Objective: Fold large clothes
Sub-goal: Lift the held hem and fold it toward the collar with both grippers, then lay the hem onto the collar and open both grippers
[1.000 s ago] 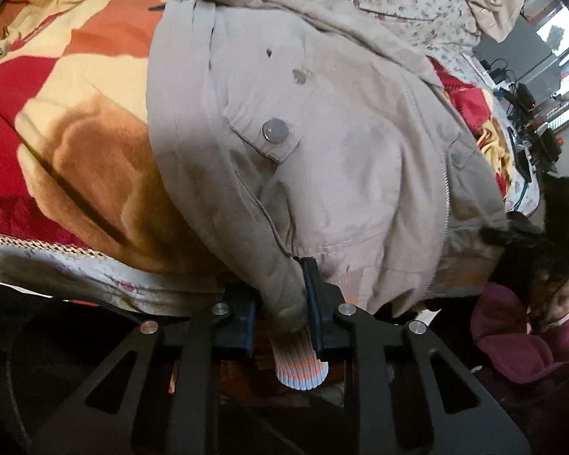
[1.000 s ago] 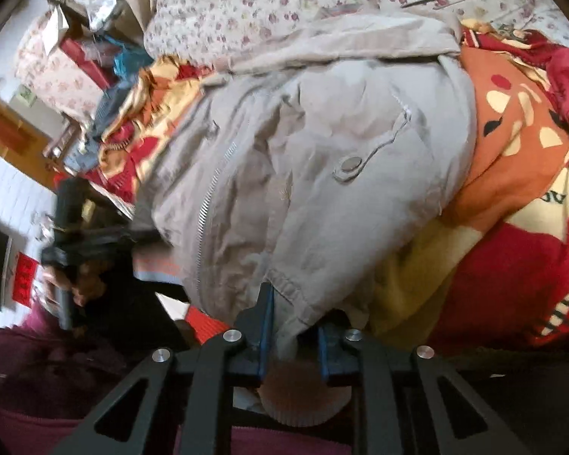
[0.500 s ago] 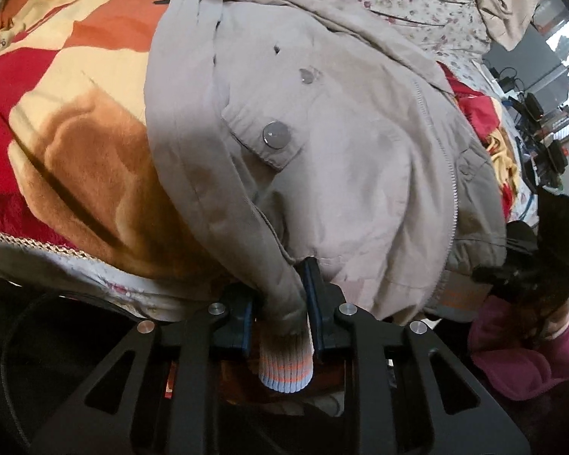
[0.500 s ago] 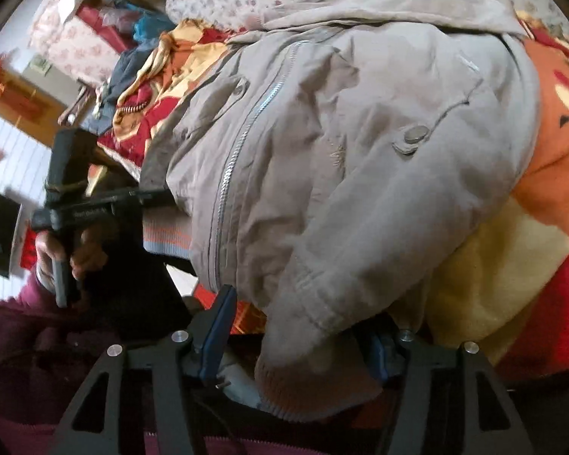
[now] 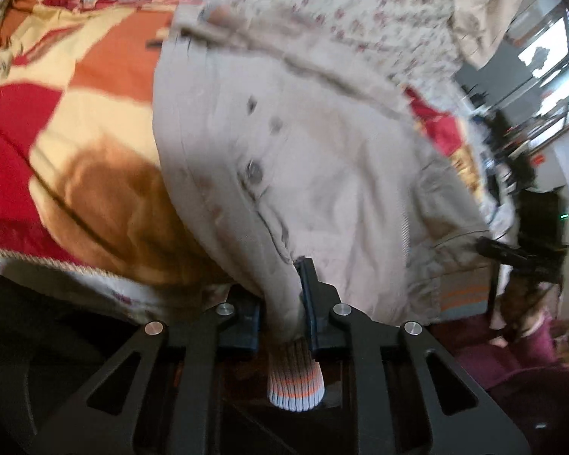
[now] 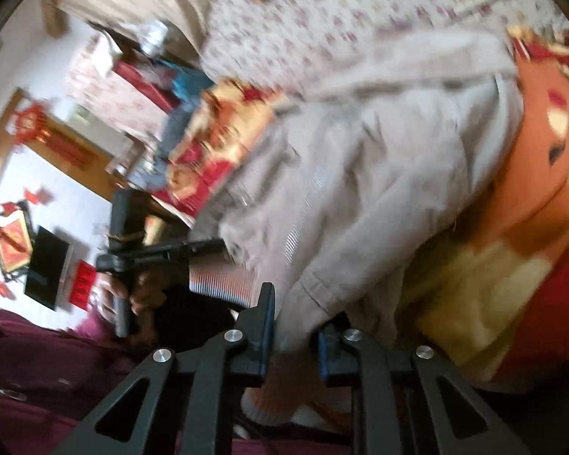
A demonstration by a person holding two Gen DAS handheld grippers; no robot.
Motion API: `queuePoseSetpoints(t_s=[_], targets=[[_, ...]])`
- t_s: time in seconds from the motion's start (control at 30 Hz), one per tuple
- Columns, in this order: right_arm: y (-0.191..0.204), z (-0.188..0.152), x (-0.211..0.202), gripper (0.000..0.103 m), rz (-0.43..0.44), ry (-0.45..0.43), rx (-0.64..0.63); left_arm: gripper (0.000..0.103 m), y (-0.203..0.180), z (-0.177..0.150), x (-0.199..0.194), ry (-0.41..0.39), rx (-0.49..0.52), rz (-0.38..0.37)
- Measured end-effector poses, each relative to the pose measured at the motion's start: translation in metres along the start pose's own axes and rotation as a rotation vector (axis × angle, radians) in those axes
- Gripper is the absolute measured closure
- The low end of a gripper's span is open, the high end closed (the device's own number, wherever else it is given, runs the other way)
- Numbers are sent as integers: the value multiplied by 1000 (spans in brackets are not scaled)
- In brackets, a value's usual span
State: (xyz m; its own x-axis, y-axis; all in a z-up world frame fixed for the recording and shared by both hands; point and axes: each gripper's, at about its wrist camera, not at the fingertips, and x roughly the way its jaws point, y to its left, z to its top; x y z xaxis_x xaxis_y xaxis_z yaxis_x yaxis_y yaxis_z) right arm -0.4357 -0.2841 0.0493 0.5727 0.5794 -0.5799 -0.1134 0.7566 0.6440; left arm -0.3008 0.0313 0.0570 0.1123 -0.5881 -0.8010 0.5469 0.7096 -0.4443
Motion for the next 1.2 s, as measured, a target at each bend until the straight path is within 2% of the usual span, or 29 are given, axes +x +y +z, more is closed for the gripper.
queuePoseSetpoints(t_s=[0.17, 0.33, 0.67, 0.87, 1.0, 1.2], targets=[[2, 18, -11, 86, 28, -74, 23, 87, 5, 31, -26, -49, -45, -48], [4, 33, -22, 88, 50, -145, 34, 87, -6, 45, -44, -77, -8, -30], [-7, 50, -41, 89, 60, -218, 59, 88, -10, 74, -33, -135, -21, -32], [-22, 87, -54, 90, 40, -320, 93, 88, -4, 128, -39, -251, -60, -7], [-43, 131, -59, 90, -15, -391, 130, 88, 3, 174, -32, -331, -68, 54], [-89, 196, -48, 91, -126, -444, 207, 88, 25, 247, 4, -357, -129, 126]])
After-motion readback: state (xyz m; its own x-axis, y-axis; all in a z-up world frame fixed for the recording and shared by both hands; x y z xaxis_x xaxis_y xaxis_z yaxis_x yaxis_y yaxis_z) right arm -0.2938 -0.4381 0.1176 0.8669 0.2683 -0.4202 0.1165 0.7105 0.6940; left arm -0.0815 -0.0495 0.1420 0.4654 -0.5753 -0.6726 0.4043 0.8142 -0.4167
